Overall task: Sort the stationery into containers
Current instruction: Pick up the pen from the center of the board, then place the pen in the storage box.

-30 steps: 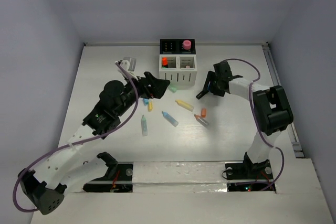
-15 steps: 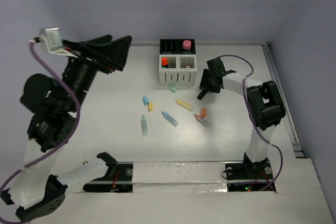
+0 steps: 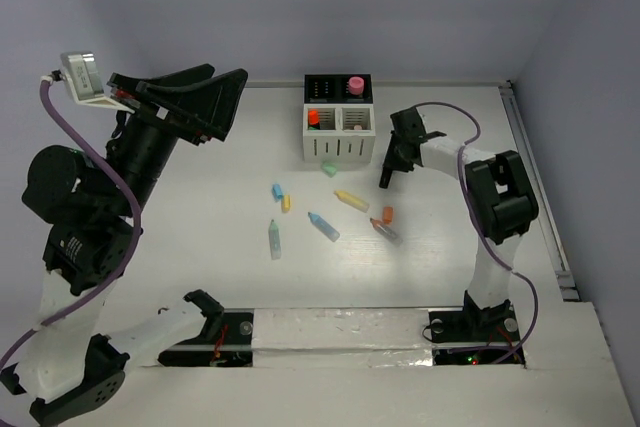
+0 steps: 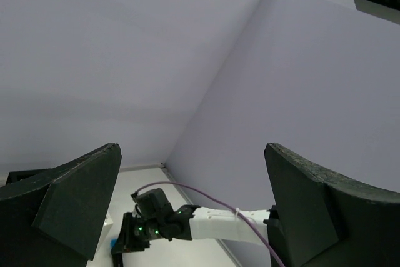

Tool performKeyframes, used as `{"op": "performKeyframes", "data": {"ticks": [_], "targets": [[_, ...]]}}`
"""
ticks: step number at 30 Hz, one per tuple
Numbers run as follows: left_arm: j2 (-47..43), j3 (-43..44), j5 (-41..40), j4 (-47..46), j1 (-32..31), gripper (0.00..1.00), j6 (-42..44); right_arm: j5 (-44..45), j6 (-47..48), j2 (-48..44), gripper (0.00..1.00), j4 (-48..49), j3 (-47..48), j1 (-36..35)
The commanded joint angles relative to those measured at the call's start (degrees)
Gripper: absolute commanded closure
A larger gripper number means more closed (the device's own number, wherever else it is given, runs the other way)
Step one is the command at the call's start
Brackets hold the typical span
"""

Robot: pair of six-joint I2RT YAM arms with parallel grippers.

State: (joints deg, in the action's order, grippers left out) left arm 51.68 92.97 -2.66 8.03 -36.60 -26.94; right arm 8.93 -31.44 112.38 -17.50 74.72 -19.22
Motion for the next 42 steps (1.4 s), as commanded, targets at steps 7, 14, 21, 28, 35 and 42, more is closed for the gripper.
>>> {"op": "performKeyframes", "data": {"ticks": [7, 14, 21, 28, 35, 42], "targets": [[0.3, -0.3, -0.1, -2.5, 0.3, 0.01, 0.0, 0.9, -5.2, -1.0, 0.95, 7.0, -1.2, -0.5], [-1.4, -3.1, -1.7, -4.1, 0.3, 0.01, 0.3, 4.4, -6.4, -9.9, 0.96, 9.9, -4.8, -0.5], [-1.0, -3.8, -1.1, -4.1, 0.3, 0.01, -0.7, 5.8, -4.9, -20.9, 0.96, 9.8, -8.2, -0.5], [-0.1, -5.1, 2.4, -4.9, 0.8, 0.01, -2.1, 2.1, -2.8, -31.2, 0.95, 12.8, -10.7, -0.5], [-4.0, -11.3, -6.2, -3.2, 2.0, 0.01, -0.1, -3.4, -1.3, -33.7, 0.95, 16.6, -7.0, -3.8], [-11.2, -29.1, -12.5, -4.7, 2.0, 0.01, 0.1, -5.5, 2.3, -25.0, 0.95, 21.5, 1.4, -10.4]]}}
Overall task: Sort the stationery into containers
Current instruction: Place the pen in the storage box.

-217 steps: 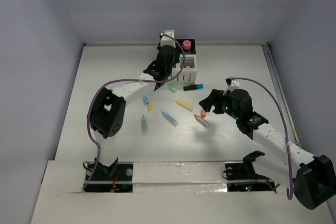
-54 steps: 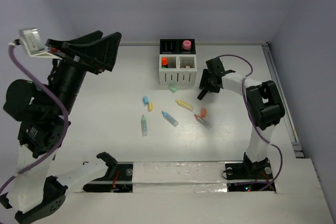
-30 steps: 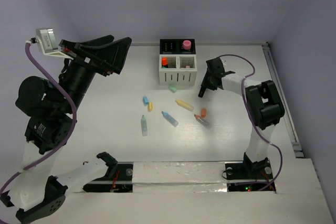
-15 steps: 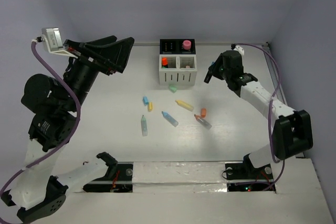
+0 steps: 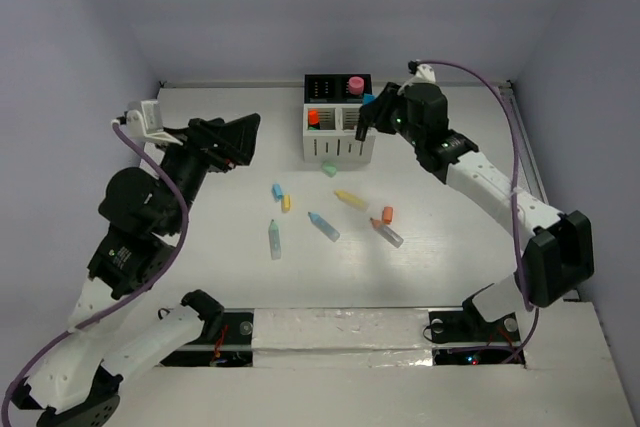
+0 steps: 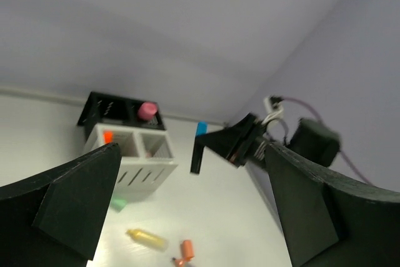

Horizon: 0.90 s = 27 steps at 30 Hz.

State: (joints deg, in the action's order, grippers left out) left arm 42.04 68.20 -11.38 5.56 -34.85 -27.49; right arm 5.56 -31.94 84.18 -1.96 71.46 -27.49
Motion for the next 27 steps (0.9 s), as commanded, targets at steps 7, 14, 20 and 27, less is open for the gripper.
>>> {"op": "performKeyframes", "data": {"ticks": [7, 14, 20, 27], "targets": [[-3.6, -15.4, -9.1, 2.2, 0.2, 0.01, -0.7, -2.9, 6.6, 11.7, 0.95, 9.1, 12.5, -5.3], [-0.4, -24.2, -6.0, 3.5, 0.2, 0.01, -4.9, 0.4, 11.8, 20.7, 0.95, 16.6, 15.8, -5.8], [-0.3, -31.8, -0.7, -1.0, 0.2, 0.01, -8.8, 1.9, 16.9, 28.1, 0.95, 21.7, 21.0, -5.8], [2.0, -35.7, -1.3, 0.1, 0.2, 0.01, -10.7, 1.6, 20.3, 32.7, 0.94, 25.6, 22.7, -5.8]]}}
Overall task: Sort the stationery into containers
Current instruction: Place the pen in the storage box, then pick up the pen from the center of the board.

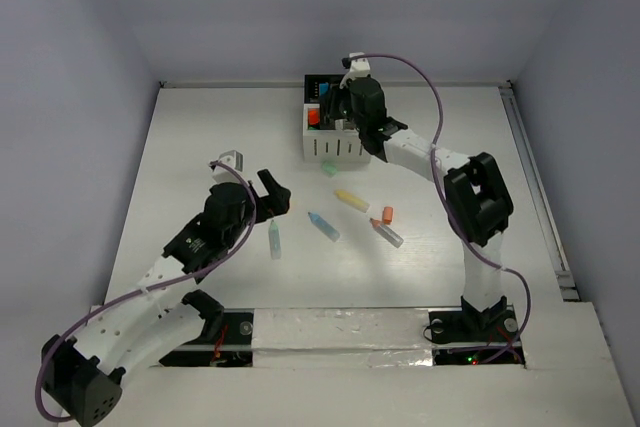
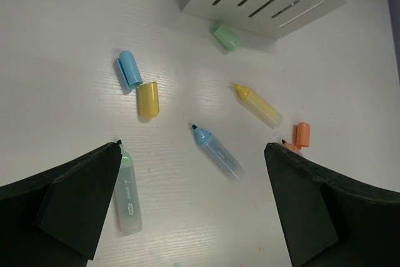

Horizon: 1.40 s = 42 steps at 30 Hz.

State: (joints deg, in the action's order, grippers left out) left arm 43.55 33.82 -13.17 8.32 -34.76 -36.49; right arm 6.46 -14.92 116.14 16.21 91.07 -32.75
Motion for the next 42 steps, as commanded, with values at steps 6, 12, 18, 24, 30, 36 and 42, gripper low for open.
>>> {"op": "performKeyframes", "data": {"ticks": [6, 12, 18, 24, 30, 36, 42], "targets": [[2.8, -4.8, 0.3, -2.2, 0.1, 0.04, -4.0, -0.6, 5.1, 1.5, 0.86, 11.3, 0.3, -0.6], [5.8, -6.3, 0.3, -1.3, 0.1, 0.13, -5.4, -2.3, 5.4, 0.1, 0.54, 10.5, -1.0, -0.6], [7.0, -7.6, -1.2, 0.3, 0.1, 0.21, -8.3, -3.4, 5.1, -2.8, 0.31, 7.1, -0.7, -0.6], [8.6, -8.0, -3.6, 3.5, 0.1, 0.24, -12.5, -5.0, 3.1, -8.2, 0.32, 5.6, -4.5, -0.6], [9.0, -8.9, -4.8, 6.4, 0.1, 0.28, -15.4, -10.0, -2.1, -14.6, 0.48, -3.4, -9.2, -0.6], [7.2, -8.0, -4.9, 5.7, 0.1, 0.31, -15.2, -18.0, -2.8, -15.4, 0.59, -12.6, -12.6, -2.4], [-1.5, -4.1, -8.7, 7.5, 0.1, 0.28, -12.3, -17.6, -0.6, -11.8, 0.44, -25.4, -8.9, -8.9]]}}
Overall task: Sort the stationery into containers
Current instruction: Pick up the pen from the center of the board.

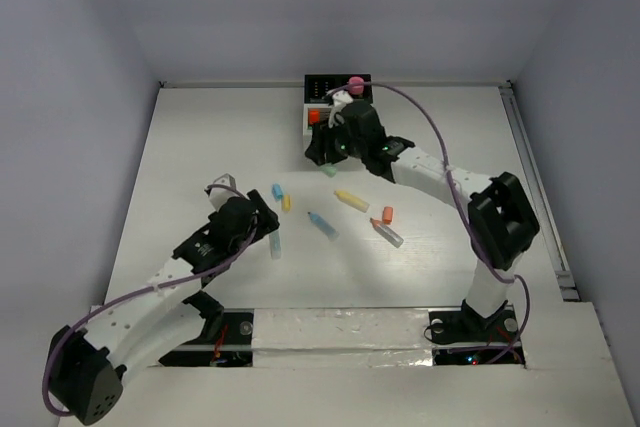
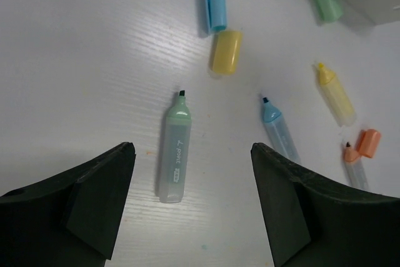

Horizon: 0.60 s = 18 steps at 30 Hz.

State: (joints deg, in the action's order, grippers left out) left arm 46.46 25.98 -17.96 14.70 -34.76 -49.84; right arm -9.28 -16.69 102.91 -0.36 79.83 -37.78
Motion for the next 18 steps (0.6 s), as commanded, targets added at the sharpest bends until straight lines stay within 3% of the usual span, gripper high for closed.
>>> {"op": "performKeyframes", "data": {"ticks": [1, 4, 5, 7, 12, 18], "targets": [[-5.8, 4.5, -5.0, 1.4, 0.1, 0.27, 1.8, -1.4, 1.2, 2.5, 0.42, -9.4, 3.6, -4.7], [-11.6, 7.9, -6.1, 2.4, 0.1, 0.18, 5.3, -0.8, 1.0, 5.2, 0.37, -11.4, 6.9, -6.9], [-14.3, 9.4, -6.7, 2.4, 0.1, 0.08, 6.2, 0.0, 1.0, 7.6, 0.35, -12.2, 8.1, -7.4], [-16.4, 10.8, -8.1, 3.0, 0.1, 0.01, 8.3, 1.4, 1.6, 10.4, 0.31, -14.8, 11.0, -9.2], [-20.3, 13.0, -9.2, 4.6, 0.1, 0.01, 9.7, 8.9, 3.4, 19.0, 0.29, -21.2, 21.3, -11.8], [-22.0, 10.8, -6.7, 2.4, 0.1, 0.01, 10.6, 14.4, 4.2, 13.3, 0.33, -20.0, 14.0, -12.3]]}}
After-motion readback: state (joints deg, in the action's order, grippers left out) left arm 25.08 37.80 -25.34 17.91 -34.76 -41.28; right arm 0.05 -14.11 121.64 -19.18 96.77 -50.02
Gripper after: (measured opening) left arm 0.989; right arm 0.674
